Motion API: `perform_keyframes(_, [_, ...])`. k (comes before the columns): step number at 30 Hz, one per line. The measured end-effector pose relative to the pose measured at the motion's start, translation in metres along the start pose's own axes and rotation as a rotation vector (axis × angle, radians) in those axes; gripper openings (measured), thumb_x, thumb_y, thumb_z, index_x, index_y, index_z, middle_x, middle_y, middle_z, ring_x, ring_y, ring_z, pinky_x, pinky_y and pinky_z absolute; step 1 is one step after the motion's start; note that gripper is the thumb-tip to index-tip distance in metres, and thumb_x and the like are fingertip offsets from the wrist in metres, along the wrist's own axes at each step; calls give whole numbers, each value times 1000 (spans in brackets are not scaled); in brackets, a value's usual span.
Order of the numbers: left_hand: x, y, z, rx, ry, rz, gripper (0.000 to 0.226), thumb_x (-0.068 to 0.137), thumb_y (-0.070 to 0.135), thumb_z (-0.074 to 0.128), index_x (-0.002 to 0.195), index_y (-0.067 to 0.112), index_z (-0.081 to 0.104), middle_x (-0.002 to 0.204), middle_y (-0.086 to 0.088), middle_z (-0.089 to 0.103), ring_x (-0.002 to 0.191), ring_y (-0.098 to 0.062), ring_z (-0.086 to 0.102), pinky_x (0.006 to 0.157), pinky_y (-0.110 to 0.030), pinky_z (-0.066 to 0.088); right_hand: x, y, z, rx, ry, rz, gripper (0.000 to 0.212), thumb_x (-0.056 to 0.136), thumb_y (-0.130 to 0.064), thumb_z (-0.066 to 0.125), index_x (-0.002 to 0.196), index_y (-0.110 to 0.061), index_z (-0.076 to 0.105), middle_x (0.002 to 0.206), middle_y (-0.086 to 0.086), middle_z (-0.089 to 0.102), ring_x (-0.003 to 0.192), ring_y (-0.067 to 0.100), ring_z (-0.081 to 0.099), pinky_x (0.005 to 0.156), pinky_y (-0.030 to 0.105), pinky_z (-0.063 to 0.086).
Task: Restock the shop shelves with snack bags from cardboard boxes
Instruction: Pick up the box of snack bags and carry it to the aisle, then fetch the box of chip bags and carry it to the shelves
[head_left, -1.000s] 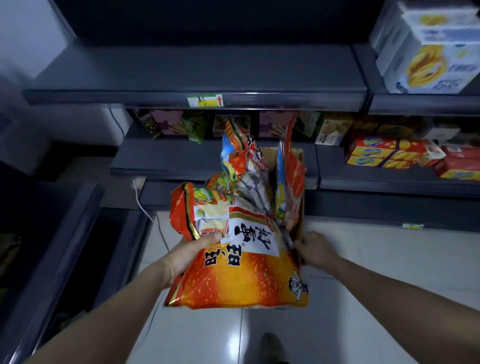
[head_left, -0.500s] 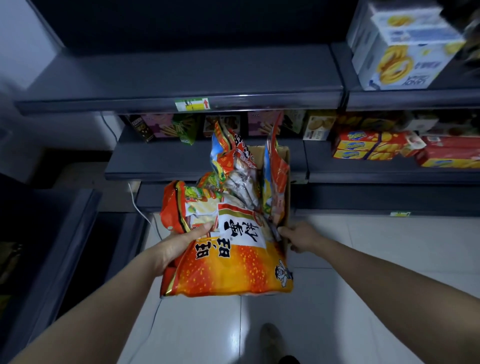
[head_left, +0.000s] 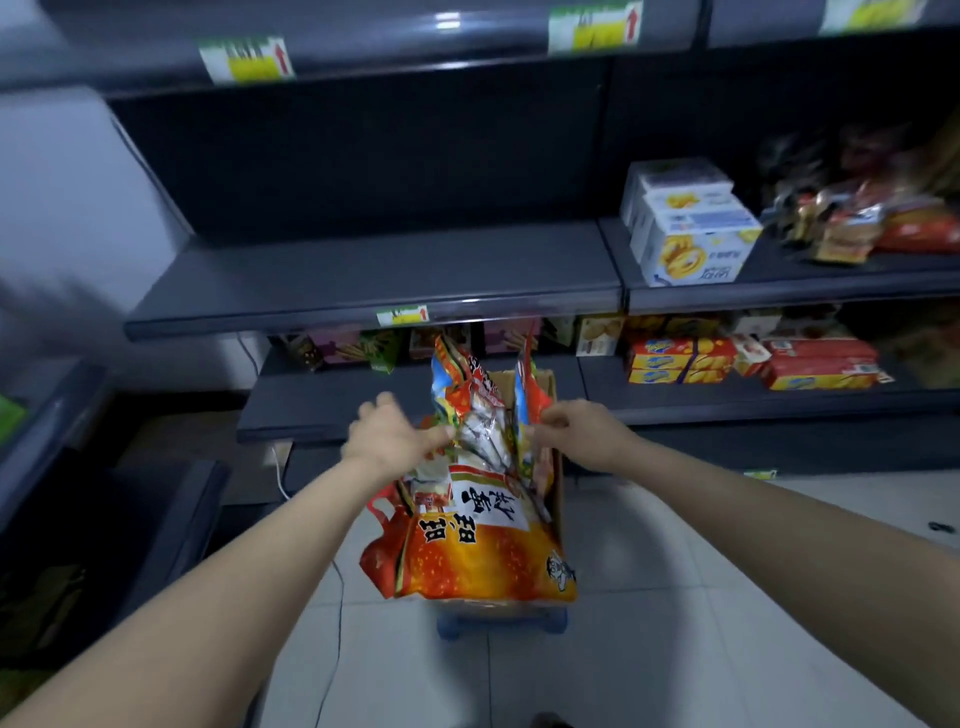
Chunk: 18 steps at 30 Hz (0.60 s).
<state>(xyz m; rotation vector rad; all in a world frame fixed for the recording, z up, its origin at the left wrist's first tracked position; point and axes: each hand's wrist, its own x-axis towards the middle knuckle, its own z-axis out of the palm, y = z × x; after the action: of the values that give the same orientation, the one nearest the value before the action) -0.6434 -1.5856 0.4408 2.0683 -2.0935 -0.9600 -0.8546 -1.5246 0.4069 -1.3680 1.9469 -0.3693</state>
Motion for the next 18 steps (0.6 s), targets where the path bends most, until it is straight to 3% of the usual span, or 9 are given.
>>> perform_keyframes(3, [-16,37,-7,98,-65,273,79,79,53,65,139,11,35,141,-13,38,124,-32,47,102,-46,44,-30,-21,-27,-81,78,-31,48,90,-43,57,114,-2,62,116,16,64,106,27,60,87,38,47])
perform_keyframes(6, [-35,68,-12,217,-119,490,63,81,45,64,131,12,42,131,-10,45,113,-30,54,95,-43,48,-67,-32,-50,-201,160,-14,64,90,-43,57,138,-4,44,142,14,48,132,27,45,105,33,38])
perform_keyframes(12, [-94,115,-2,386,-184,924,55,84,37,63,130,12,46,131,-12,50,121,-29,49,101,-38,42,-167,-13,-67,-230,388,156,62,87,-40,62,137,-8,46,143,12,48,131,26,44,105,33,38])
perform_keyframes(18, [-192,161,39,468,-297,1330,51,88,32,60,133,16,43,133,-7,48,123,-26,46,103,-36,39,-302,29,-54,-237,565,477,74,89,-41,59,147,-7,28,151,11,35,139,26,32,111,37,32])
